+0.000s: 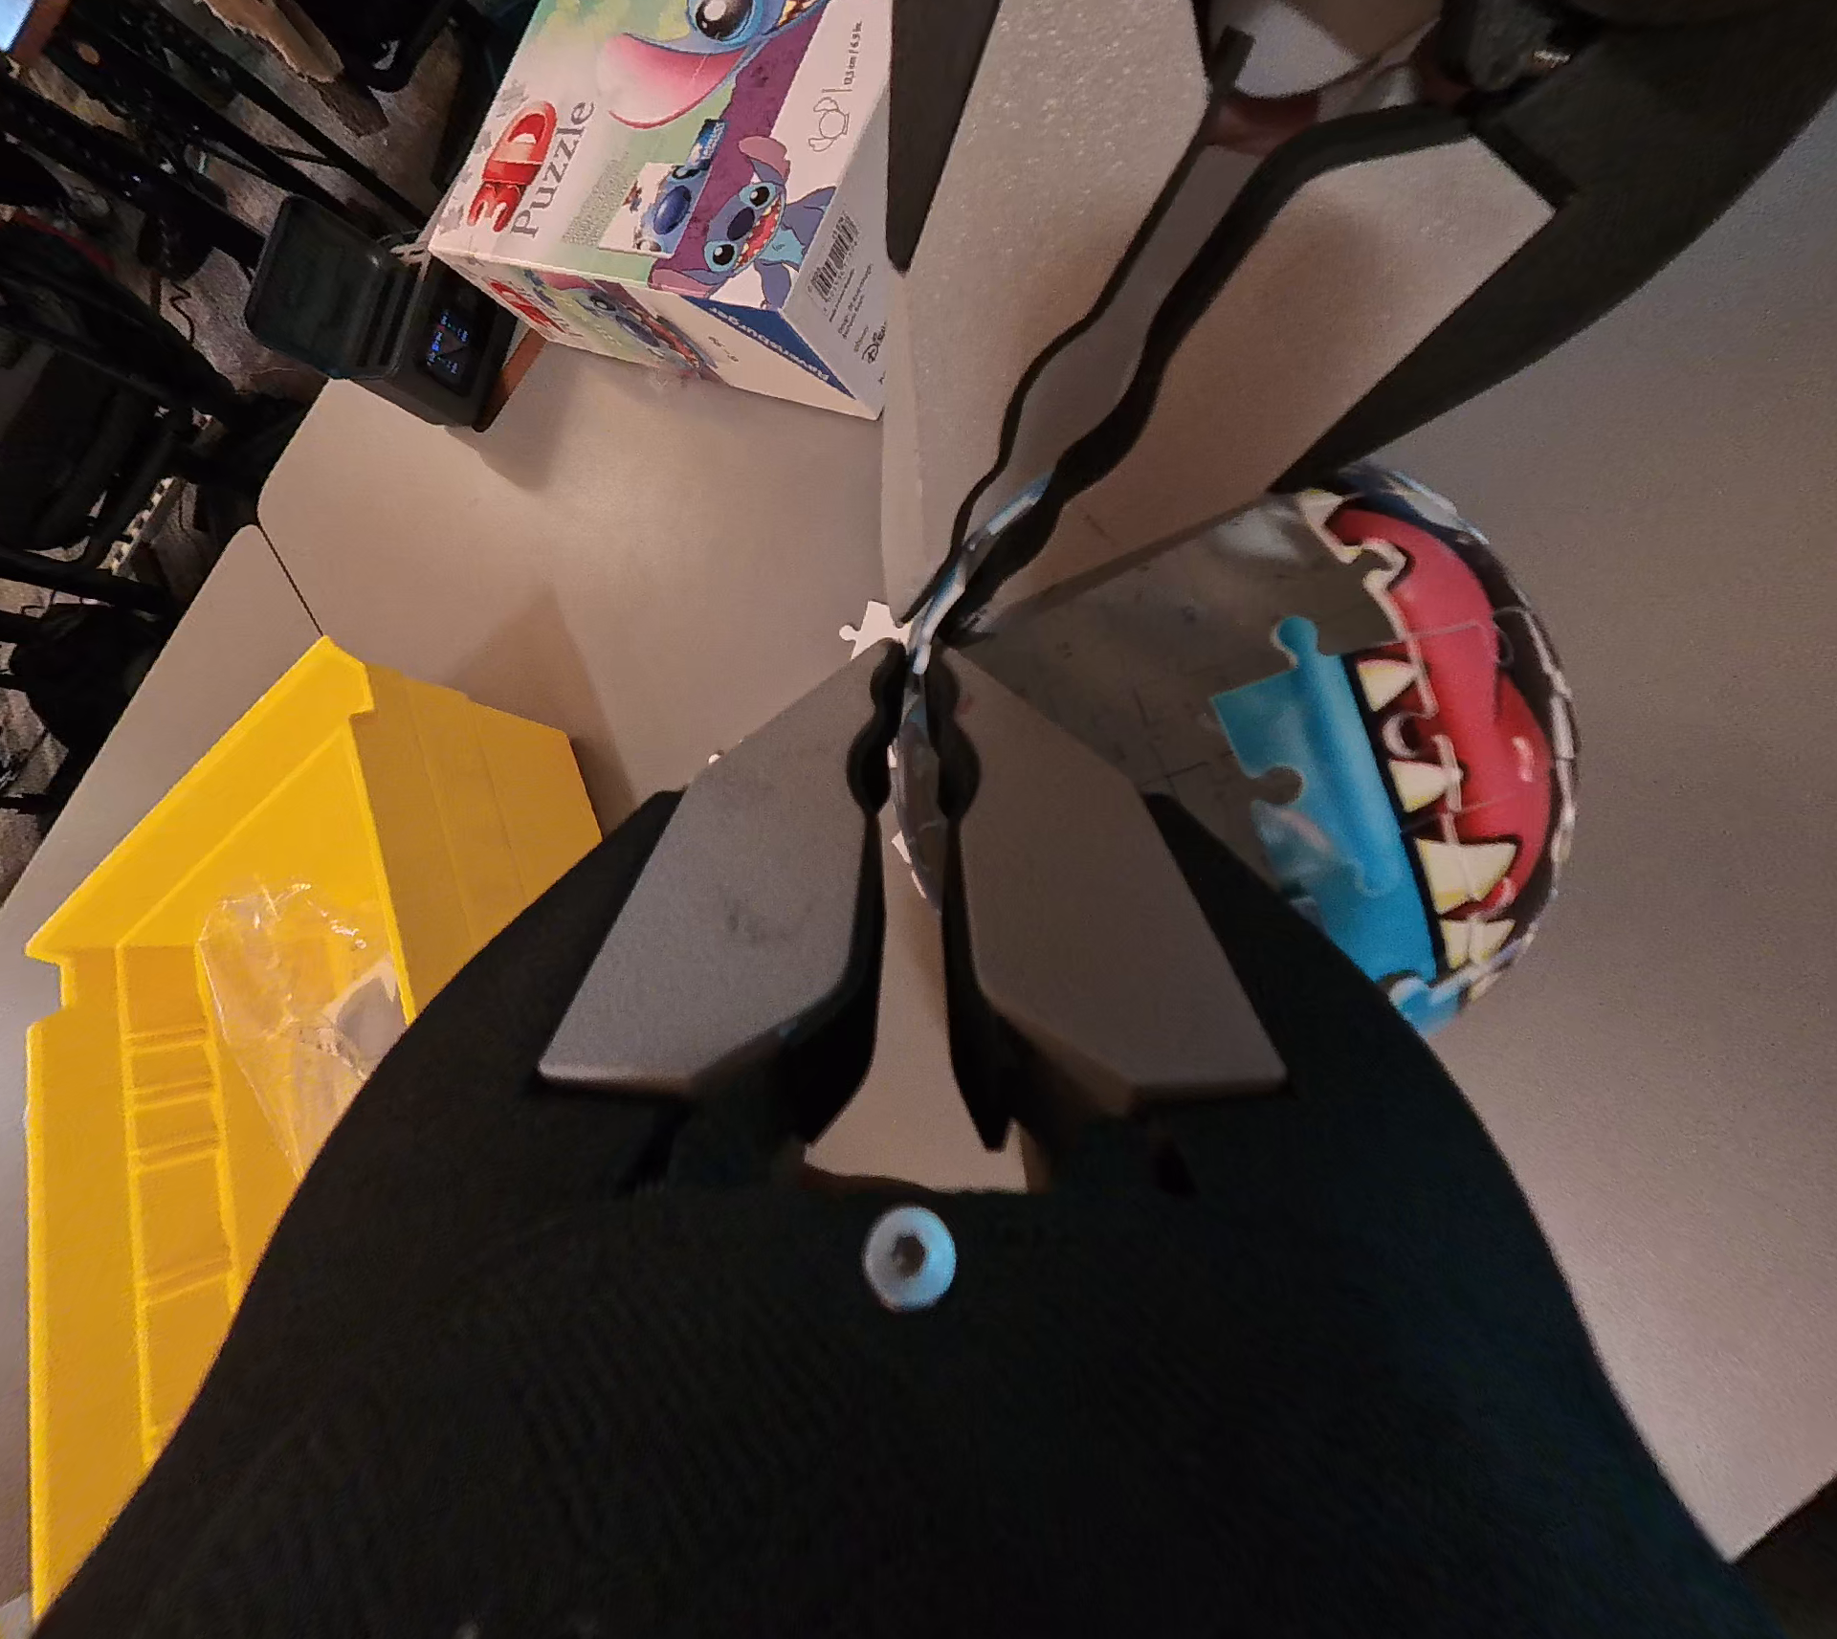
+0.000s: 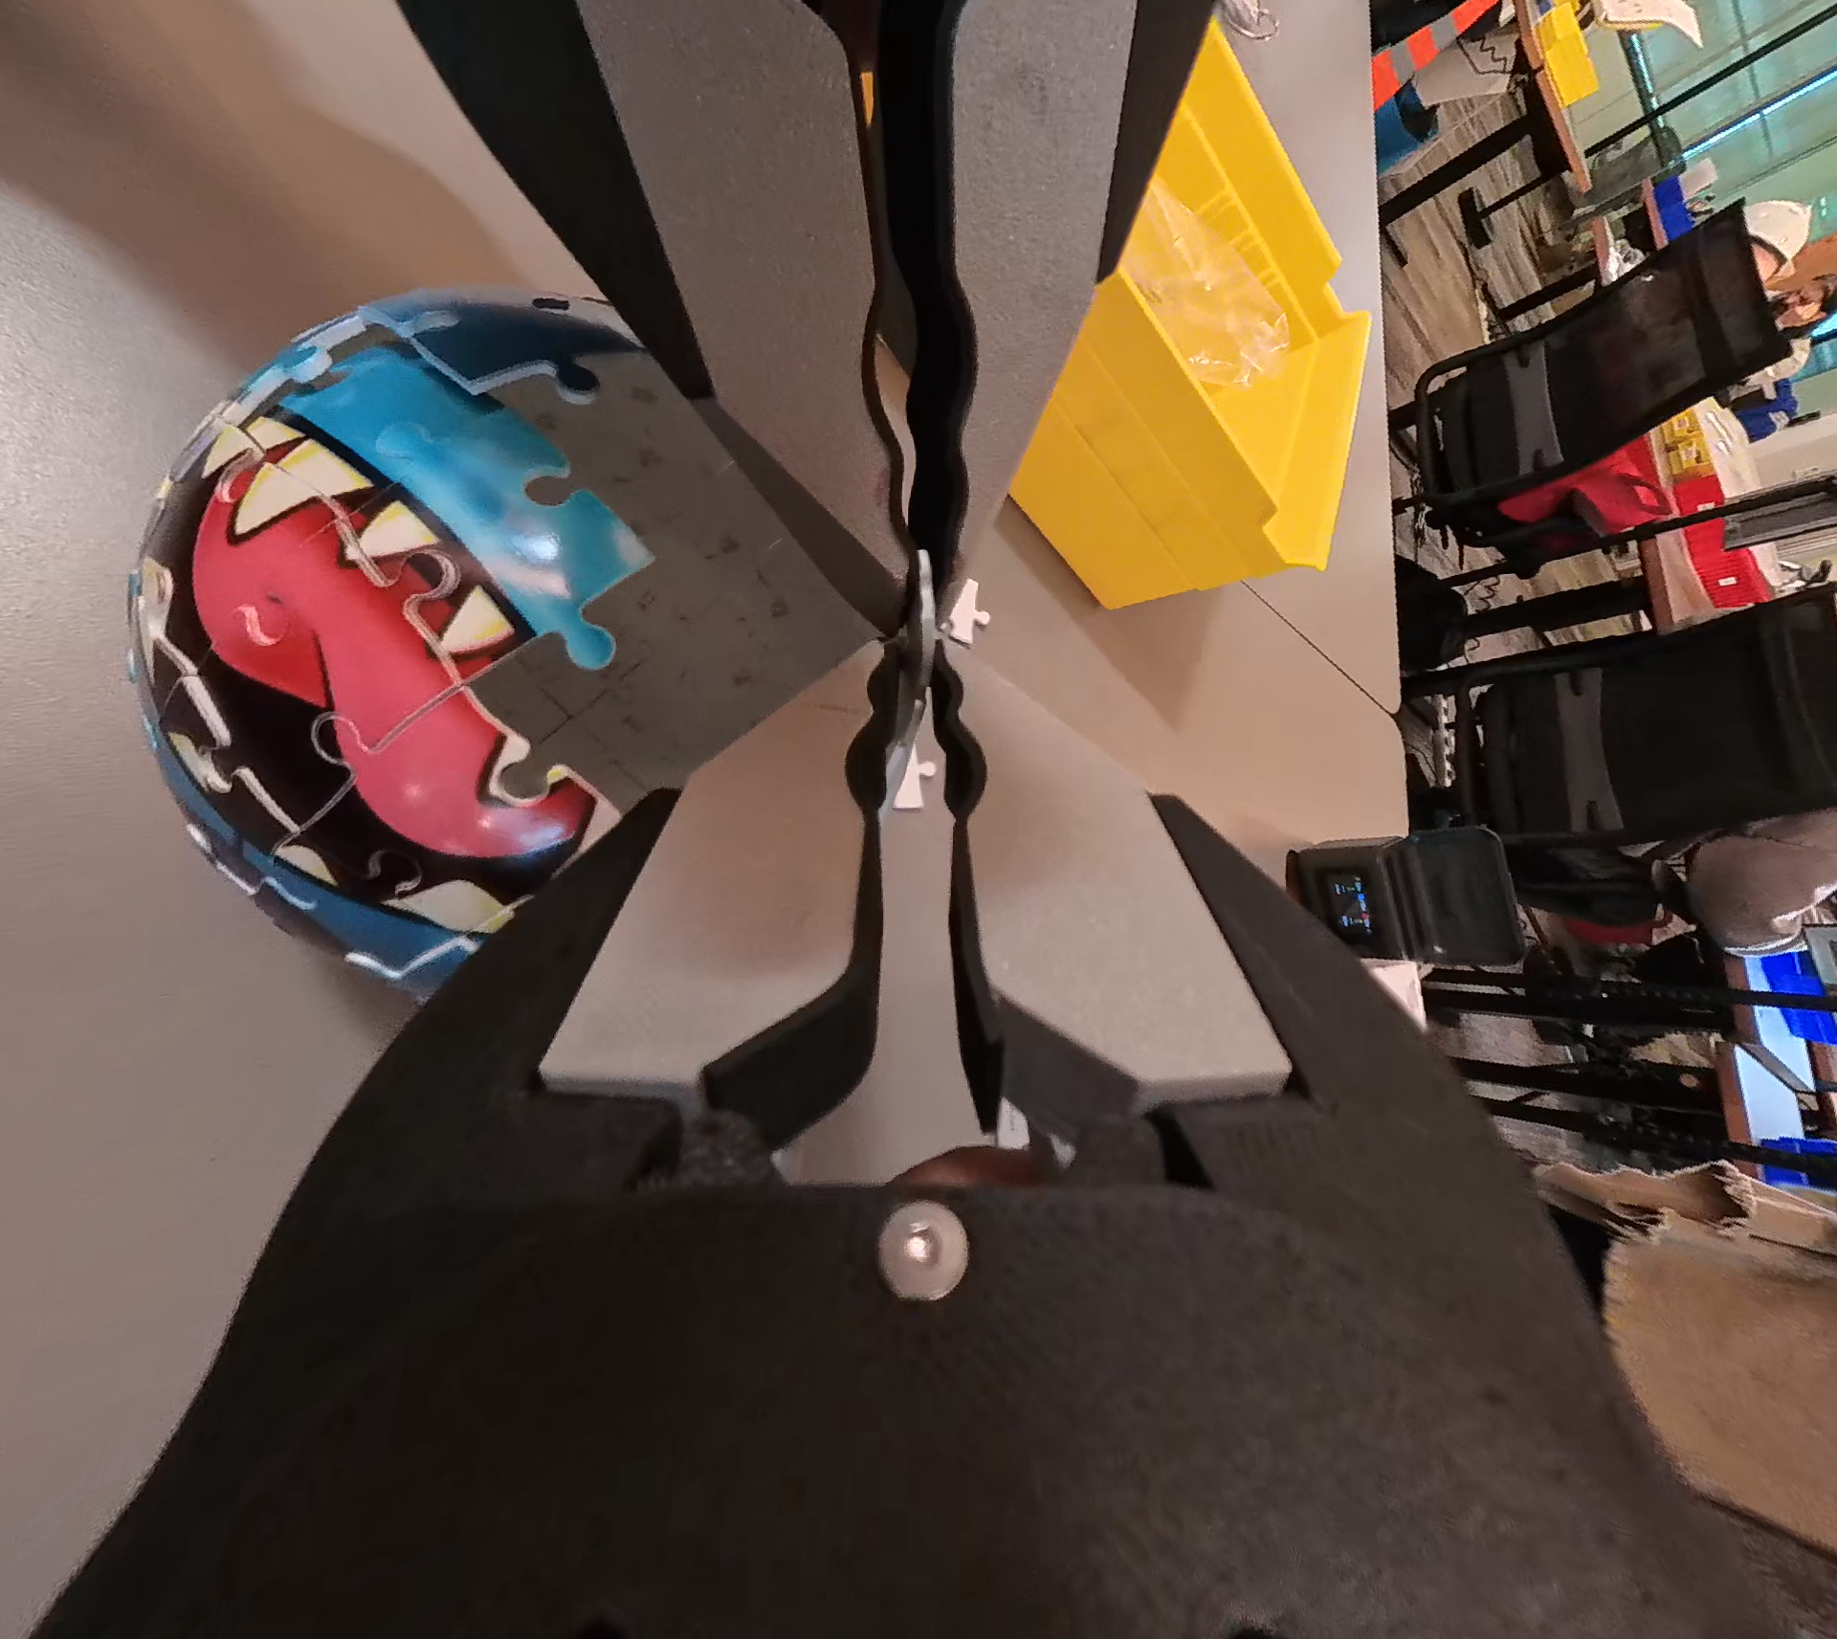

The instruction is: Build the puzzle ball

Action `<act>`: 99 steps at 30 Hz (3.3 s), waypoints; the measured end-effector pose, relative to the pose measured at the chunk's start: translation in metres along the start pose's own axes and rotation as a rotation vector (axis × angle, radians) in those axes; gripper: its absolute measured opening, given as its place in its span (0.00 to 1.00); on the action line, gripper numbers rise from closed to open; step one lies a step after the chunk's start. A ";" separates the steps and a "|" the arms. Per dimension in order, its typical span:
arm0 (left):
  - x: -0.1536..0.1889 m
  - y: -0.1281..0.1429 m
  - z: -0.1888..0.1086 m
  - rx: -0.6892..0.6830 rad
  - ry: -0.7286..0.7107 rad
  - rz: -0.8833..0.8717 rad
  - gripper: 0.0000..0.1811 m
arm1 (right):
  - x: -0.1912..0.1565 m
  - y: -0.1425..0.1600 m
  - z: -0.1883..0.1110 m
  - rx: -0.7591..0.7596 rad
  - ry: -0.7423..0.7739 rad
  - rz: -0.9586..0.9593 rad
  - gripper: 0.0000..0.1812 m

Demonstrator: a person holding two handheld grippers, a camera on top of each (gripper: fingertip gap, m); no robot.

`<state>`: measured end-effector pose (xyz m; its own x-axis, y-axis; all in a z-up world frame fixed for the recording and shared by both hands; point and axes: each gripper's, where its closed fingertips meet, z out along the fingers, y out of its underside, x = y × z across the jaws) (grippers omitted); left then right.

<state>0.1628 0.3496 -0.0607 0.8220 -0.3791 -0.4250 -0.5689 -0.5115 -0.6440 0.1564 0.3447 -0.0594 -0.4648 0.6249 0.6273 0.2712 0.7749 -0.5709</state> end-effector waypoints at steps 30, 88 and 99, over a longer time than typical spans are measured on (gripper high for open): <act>-0.001 0.003 -0.002 -0.051 -0.033 0.044 0.01 | 0.000 -0.001 0.000 0.004 -0.017 0.038 0.00; -0.007 0.007 -0.004 -0.026 -0.134 -0.058 0.03 | 0.002 0.011 0.004 -0.158 -0.048 0.108 0.01; -0.004 0.003 -0.005 -0.026 -0.068 -0.026 0.01 | 0.003 0.009 0.004 -0.126 -0.057 0.129 0.01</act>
<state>0.1574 0.3461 -0.0577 0.8357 -0.3129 -0.4513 -0.5474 -0.5402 -0.6391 0.1543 0.3534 -0.0652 -0.4659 0.7158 0.5201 0.4332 0.6971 -0.5713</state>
